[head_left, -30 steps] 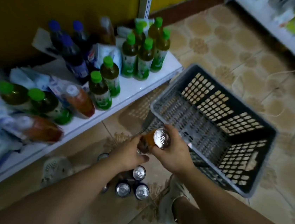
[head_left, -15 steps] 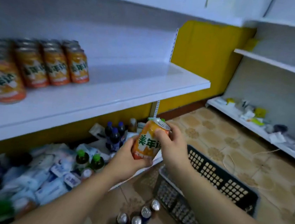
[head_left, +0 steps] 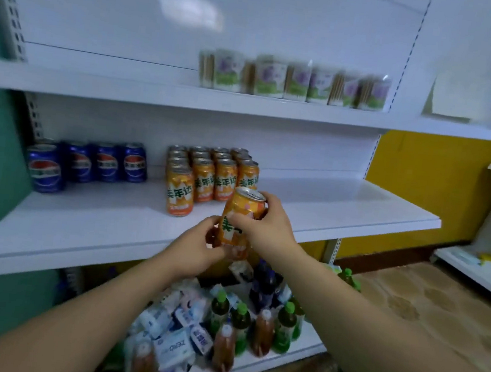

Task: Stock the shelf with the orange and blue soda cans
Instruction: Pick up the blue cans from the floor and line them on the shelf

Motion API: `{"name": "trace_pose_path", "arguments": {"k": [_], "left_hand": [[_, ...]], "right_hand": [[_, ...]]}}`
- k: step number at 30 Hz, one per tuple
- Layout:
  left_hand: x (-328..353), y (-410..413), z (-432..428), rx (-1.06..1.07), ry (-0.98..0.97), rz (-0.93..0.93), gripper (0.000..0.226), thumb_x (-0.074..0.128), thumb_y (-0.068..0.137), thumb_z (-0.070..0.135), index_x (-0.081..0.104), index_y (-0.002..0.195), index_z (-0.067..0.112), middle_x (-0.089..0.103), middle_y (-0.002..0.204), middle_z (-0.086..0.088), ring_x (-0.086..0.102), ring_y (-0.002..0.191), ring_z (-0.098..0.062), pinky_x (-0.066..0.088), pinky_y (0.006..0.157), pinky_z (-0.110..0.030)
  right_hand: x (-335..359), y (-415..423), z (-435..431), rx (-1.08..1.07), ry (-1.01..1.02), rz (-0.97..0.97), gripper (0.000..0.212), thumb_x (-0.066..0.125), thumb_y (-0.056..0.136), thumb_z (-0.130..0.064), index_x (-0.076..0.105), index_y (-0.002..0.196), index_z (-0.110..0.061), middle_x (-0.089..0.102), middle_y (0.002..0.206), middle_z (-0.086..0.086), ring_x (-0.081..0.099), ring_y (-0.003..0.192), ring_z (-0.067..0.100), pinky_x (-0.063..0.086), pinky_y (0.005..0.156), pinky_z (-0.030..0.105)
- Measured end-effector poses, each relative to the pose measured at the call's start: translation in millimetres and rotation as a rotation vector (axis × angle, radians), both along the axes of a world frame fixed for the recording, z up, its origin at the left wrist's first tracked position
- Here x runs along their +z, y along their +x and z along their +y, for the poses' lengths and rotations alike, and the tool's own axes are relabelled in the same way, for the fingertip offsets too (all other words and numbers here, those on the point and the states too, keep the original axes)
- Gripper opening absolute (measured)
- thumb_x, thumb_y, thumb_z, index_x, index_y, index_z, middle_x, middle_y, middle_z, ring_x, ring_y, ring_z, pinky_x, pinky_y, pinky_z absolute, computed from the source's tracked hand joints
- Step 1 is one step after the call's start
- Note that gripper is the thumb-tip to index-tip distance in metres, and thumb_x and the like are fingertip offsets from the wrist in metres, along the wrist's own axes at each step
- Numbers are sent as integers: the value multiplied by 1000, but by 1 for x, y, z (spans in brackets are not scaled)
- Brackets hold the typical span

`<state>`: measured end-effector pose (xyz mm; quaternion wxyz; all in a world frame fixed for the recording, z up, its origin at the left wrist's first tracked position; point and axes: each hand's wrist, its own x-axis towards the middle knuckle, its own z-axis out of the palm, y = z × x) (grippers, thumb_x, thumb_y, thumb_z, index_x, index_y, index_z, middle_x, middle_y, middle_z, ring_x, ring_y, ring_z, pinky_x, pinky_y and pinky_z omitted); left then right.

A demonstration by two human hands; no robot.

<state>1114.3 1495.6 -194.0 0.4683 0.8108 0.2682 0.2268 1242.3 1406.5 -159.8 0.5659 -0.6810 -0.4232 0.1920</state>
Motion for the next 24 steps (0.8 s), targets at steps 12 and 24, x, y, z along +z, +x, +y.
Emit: {"name": "trace_pose_path", "arguments": {"k": [12, 24], "left_hand": [[-29, -50, 127, 326, 523, 857, 74, 30, 86, 75, 32, 147, 32, 28, 156, 4, 25, 142, -19, 18, 113, -56], [-55, -42, 136, 375, 580, 890, 79, 14, 85, 78, 9, 152, 36, 3, 162, 8, 2, 148, -17, 4, 118, -52]], "right_hand": [[-30, 4, 101, 82, -60, -83, 71, 76, 80, -24, 35, 138, -26, 49, 111, -9, 49, 103, 12, 41, 88, 28], [-59, 29, 169, 33, 63, -159, 67, 72, 84, -32, 37, 141, -29, 53, 134, -6, 51, 120, 14, 44, 100, 34]]}}
